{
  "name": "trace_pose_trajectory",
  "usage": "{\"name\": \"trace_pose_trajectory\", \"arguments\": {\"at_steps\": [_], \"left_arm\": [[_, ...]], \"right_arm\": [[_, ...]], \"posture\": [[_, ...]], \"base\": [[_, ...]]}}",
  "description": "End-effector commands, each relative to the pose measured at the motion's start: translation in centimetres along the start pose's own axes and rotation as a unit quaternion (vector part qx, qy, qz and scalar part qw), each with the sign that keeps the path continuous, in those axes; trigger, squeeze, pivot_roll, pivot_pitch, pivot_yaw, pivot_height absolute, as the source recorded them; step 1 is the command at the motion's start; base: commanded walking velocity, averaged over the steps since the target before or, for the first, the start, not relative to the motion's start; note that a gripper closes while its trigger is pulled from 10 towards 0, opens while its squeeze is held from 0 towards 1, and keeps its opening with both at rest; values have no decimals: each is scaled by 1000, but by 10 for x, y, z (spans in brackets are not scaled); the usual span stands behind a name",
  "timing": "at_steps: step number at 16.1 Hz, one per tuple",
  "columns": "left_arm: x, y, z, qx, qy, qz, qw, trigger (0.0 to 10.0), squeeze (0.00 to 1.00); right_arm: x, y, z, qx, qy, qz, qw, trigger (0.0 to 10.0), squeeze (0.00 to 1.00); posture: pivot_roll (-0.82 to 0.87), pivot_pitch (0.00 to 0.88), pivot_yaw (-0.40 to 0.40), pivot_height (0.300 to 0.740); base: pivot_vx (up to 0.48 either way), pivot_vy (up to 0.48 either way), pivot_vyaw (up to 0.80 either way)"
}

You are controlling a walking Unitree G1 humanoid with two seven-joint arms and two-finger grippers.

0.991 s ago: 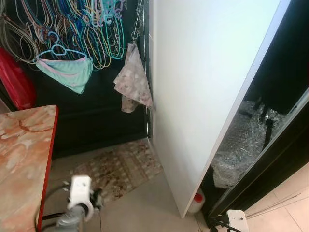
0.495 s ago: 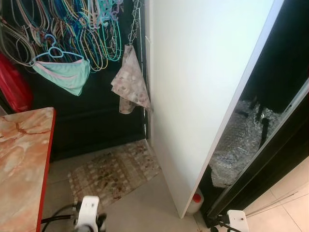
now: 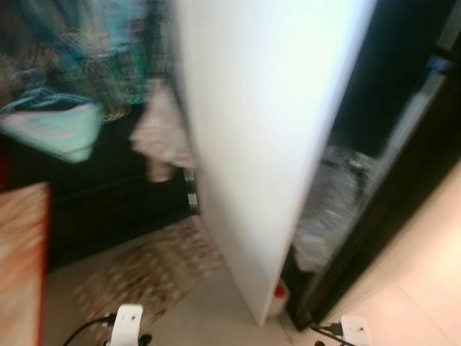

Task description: Restocking fridge

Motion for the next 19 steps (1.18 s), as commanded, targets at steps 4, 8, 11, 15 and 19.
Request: {"name": "trace_pose_trajectory", "arguments": {"at_steps": [4, 8, 11, 15, 19], "left_arm": [[-10, 0, 2, 7, 12, 4, 1000, 10000, 0], [-5, 1, 1, 7, 6, 2, 1000, 10000, 0], [-4, 2, 1, 8, 4, 0, 1000, 10000, 0], [-4, 1, 1, 6, 3, -3, 1000, 10000, 0], [-4, 1, 1, 5, 5, -23, 1000, 10000, 0]], "right_arm": [[0, -1, 0, -1, 4, -1, 1000, 10000, 0], [0, -1, 0, 2, 4, 1, 1000, 10000, 0], [0, 0, 0, 2, 4, 0, 1000, 10000, 0], [0, 0, 0, 2, 5, -1, 1000, 10000, 0], [0, 0, 0, 3, 4, 1, 1000, 10000, 0]], "posture": [[-25, 1, 58, 740], [-24, 7, 59, 740], [-24, 9, 62, 740], [-24, 9, 63, 740], [-22, 11, 60, 740]], "base": [[0, 0, -781], [0, 0, -781], [0, 0, -781], [0, 0, -781], [0, 0, -781]]}}
Point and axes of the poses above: a point about 5 cm out from each wrist's last joint towards the gripper, its own z axis pointing back from the gripper into the wrist, its own x axis along the axis of the wrist's last joint, y = z × x, the point moved 3 cm from there along -z, pointing out of the wrist towards the gripper, and after that the axes turned 3 degrees about -z, right-handed, at the moved point
